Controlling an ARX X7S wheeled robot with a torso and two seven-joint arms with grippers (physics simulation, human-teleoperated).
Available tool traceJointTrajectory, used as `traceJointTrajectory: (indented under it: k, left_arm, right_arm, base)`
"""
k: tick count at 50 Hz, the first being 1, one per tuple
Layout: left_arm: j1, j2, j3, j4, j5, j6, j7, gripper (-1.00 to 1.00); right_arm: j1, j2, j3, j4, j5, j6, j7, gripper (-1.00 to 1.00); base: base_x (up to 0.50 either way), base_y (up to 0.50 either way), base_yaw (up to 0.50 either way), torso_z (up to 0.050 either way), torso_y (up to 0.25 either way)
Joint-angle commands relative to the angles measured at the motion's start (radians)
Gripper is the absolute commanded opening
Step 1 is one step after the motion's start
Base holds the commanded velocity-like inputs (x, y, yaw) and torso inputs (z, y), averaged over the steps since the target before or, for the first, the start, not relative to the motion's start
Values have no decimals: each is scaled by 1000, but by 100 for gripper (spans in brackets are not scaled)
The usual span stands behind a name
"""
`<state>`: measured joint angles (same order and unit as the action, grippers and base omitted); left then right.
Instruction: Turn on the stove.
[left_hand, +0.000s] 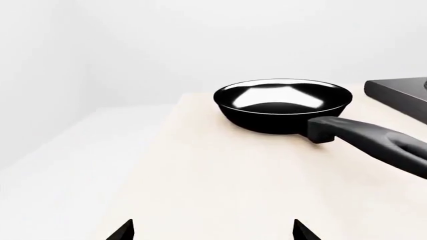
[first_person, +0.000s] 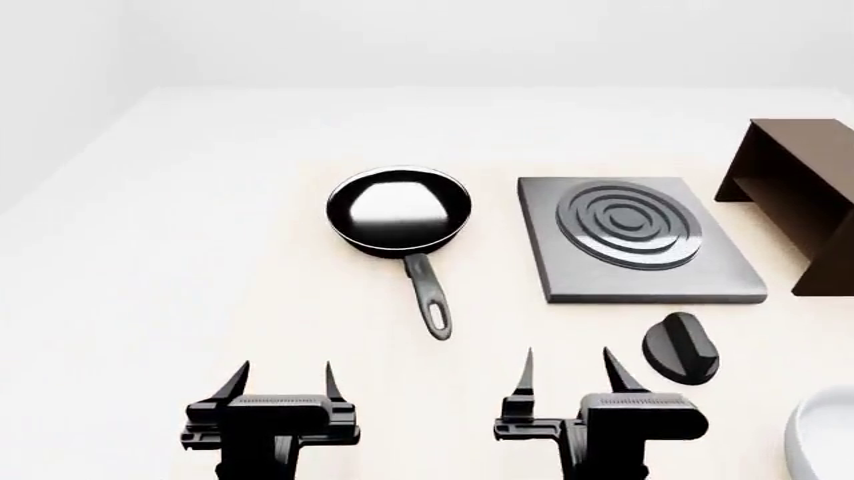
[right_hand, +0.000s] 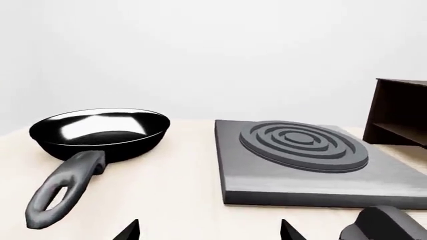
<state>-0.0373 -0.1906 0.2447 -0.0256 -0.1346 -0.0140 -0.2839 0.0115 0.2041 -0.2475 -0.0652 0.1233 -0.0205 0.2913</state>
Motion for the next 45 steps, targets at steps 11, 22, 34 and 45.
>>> traceJointTrajectory:
  k: [11,22,34,45]
  left_arm:
    - [-2,7,-7,-17,-7,27,13,100]
    - [7,3,-1,-1,-8,22,3,100]
    - [3,-1,6,0,-11,20,-5,100]
    - [-7,-3,9,-20,-13,31,-9,100]
  right_arm:
    - [100,-6,33,29,-39,43,34,100]
    - [124,-15,62,138,12,-17,24,100]
    - [165,-33,82,287,77,-87,-13,100]
    - [168,-18,107,267,112,-82,-4,100]
  base:
    - [0,0,0,0,0]
    - [0,0,0,0,0]
    - [0,0,0,0,0]
    - [0,0,0,0,0]
